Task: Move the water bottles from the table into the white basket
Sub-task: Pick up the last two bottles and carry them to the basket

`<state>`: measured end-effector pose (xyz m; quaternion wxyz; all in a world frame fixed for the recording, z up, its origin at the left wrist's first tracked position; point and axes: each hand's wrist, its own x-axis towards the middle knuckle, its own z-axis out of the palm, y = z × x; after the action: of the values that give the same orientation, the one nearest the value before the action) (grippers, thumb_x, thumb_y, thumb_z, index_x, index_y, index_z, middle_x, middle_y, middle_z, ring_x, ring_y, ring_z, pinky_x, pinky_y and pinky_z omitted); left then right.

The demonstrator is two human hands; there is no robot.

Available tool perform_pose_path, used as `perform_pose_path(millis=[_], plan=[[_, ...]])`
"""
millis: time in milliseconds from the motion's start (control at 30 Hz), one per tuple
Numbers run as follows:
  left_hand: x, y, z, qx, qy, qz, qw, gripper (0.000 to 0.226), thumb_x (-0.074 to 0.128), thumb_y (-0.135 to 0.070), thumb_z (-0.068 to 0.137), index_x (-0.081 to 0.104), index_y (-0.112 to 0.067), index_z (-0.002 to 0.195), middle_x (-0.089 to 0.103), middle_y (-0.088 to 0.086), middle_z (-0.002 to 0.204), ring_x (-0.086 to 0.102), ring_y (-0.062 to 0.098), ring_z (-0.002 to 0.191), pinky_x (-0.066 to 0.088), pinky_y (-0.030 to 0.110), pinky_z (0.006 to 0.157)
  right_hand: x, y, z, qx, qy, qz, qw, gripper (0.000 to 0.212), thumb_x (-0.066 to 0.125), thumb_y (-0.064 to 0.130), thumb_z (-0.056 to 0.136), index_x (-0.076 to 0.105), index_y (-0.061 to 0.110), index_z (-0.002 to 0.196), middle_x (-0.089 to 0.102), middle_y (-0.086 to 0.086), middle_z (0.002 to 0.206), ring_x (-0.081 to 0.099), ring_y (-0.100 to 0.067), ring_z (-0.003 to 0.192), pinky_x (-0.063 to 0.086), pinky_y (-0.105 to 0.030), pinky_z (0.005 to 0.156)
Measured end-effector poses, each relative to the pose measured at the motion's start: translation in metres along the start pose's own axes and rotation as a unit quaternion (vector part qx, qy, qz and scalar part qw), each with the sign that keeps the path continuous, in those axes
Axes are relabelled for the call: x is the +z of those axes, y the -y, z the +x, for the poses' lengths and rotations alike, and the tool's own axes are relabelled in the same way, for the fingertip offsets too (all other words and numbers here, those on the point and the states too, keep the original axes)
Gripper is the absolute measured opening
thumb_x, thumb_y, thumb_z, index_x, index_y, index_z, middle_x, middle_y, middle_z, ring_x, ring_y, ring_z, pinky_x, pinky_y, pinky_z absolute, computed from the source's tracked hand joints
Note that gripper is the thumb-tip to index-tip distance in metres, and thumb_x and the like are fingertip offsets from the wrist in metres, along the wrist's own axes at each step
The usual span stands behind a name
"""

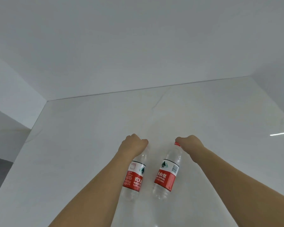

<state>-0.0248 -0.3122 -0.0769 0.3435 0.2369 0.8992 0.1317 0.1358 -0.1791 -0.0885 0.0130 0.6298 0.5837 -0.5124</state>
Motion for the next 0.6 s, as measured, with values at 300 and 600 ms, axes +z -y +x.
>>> perform_pose_path(millis=[300,600], plan=[[0.049,0.014,0.054,-0.037,0.047,0.069,0.996,0.032,0.056,-0.045,0.08,0.058,-0.015,0.093,0.059,0.0,0.085,0.064,0.022,0.089,0.049,0.032,0.076,0.052,-0.023,0.055,0.105,0.049,0.175,0.978,0.039,0.081,0.029,0.073,0.055,0.007,0.093,0.066,-0.011,0.089,0.067,-0.029,0.081,0.057,-0.042,0.075],[-0.011,0.007,0.0,0.031,-0.063,-0.105,0.992,0.027,0.055,-0.033,0.089,0.049,-0.017,0.068,0.052,-0.004,0.066,0.052,0.017,0.063,0.034,0.027,0.055,0.006,0.014,-0.02,-0.066,0.01,0.222,0.973,0.018,0.076,0.027,0.08,0.059,0.023,0.083,0.06,0.007,0.079,0.053,-0.006,0.069,0.04,-0.027,0.064]])
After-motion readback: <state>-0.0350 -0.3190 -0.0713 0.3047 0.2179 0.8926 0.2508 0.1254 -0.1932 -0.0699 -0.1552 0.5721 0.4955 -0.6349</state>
